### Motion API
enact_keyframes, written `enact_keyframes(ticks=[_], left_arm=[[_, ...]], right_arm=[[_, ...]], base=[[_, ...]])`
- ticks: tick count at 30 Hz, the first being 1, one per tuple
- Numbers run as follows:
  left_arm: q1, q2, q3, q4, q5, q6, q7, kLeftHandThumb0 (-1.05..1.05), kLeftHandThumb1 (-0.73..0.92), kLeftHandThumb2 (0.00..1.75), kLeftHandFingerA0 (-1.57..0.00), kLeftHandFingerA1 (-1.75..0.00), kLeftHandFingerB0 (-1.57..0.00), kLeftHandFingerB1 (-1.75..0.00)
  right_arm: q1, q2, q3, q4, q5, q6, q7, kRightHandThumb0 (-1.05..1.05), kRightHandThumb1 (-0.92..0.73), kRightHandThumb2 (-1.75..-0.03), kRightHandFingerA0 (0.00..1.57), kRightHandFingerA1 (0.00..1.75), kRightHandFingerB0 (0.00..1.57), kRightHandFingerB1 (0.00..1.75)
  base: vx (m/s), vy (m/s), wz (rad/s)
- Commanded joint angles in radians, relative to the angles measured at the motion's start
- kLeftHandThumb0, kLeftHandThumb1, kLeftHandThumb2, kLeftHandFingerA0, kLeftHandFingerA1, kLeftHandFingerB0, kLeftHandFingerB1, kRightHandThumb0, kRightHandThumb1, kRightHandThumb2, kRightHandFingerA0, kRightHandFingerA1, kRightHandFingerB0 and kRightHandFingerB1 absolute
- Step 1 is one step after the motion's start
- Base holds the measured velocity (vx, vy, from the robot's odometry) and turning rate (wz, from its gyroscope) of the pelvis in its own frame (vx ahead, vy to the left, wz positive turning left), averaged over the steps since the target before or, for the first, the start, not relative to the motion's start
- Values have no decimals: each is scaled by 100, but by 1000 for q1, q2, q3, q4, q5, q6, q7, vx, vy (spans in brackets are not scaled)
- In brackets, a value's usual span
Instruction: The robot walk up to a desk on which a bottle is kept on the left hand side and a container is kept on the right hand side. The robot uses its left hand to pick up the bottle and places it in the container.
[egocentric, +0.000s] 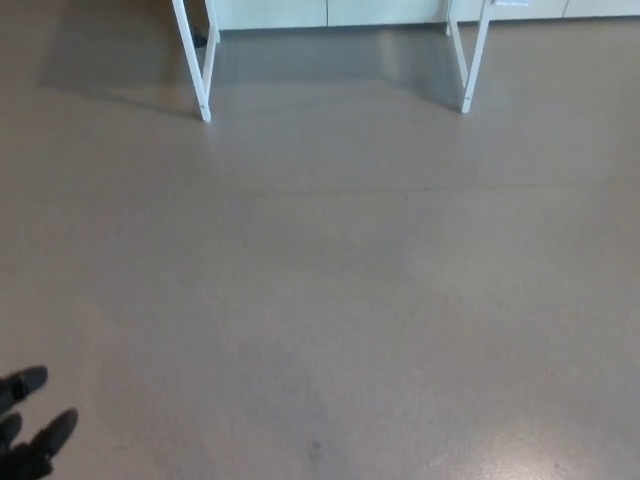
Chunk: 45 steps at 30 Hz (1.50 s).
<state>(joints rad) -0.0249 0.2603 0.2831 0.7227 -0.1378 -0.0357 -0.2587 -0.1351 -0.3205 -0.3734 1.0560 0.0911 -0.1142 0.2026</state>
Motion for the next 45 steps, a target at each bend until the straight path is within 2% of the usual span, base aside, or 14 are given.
enact_keyframes(ticks=[1,7,16,20,22,23,24,29,31,33,34,40,43,45], left_arm=[[10,13,19,19,-54,-46,-92,-42,46,69,-35,-48,-30,-42],[14,19,4,45,-37,-72,-108,-37,56,57,-42,-40,-35,-33],[17,29,-14,64,-25,-97,-121,-48,45,73,-42,-50,-34,-44],[24,29,-26,54,-18,-105,-117,-40,55,57,-48,-42,-39,-34],[27,29,-28,47,-18,-102,-115,-50,46,74,-43,-51,-34,-44],[27,29,-30,46,-19,-102,-114,-42,55,56,-48,-42,-38,-34],[27,31,-31,48,-20,-104,-115,-51,46,74,-43,-52,-33,-45],[27,33,-37,53,-18,-109,-111,-51,47,75,-43,-52,-34,-45],[27,34,-39,54,-16,-112,-111,-43,54,57,-49,-42,-39,-34],[32,37,-43,60,-13,-126,-118,-53,47,76,-44,-53,-33,-45],[35,38,-45,61,-11,-131,-119,-45,56,57,-48,-43,-39,-34],[45,35,-47,62,-16,-126,-122,-46,55,57,-47,-41,-38,-33],[46,37,-50,66,-14,-124,-116,-52,46,75,-43,-51,-33,-44],[50,36,-51,55,-17,-114,-116,-44,56,57,-48,-41,-37,-33]], right_arm=[[-3,-20,-27,32,59,-68,74,-63,-36,-53,91,47,75,43],[5,-22,-31,53,61,-94,83,-65,-37,-54,94,47,77,43],[9,-22,-35,86,69,-102,82,-63,-36,-53,92,47,76,43],[8,-23,-33,89,69,-100,74,-63,-36,-53,92,47,77,43],[9,-22,-33,91,72,-102,75,-63,-35,-53,93,48,77,43],[9,-22,-33,91,73,-103,75,-64,-35,-53,93,48,77,43],[10,-23,-31,92,71,-106,75,-64,-35,-53,93,48,77,43],[14,-25,-27,95,73,-114,79,-66,-36,-54,92,47,76,43],[15,-25,-26,93,73,-113,77,-66,-36,-54,92,47,76,43],[22,-25,-22,92,72,-116,77,-65,-37,-54,93,47,77,43],[27,-25,-22,91,72,-117,78,-65,-37,-54,93,47,77,43],[44,-27,-23,102,77,-133,90,-67,-37,-54,93,47,76,43],[54,-26,-21,98,80,-139,94,-67,-37,-54,92,47,75,43],[57,-26,-20,99,80,-133,92,-65,-37,-54,90,46,74,42]], base=[[0,0,0],[120,98,-10],[210,213,-9],[245,4,6],[306,-66,8],[317,-103,8],[314,-111,17],[315,-168,26],[299,-161,0],[349,-24,-7],[359,8,-16],[377,130,-13],[410,201,-38],[376,195,0]])
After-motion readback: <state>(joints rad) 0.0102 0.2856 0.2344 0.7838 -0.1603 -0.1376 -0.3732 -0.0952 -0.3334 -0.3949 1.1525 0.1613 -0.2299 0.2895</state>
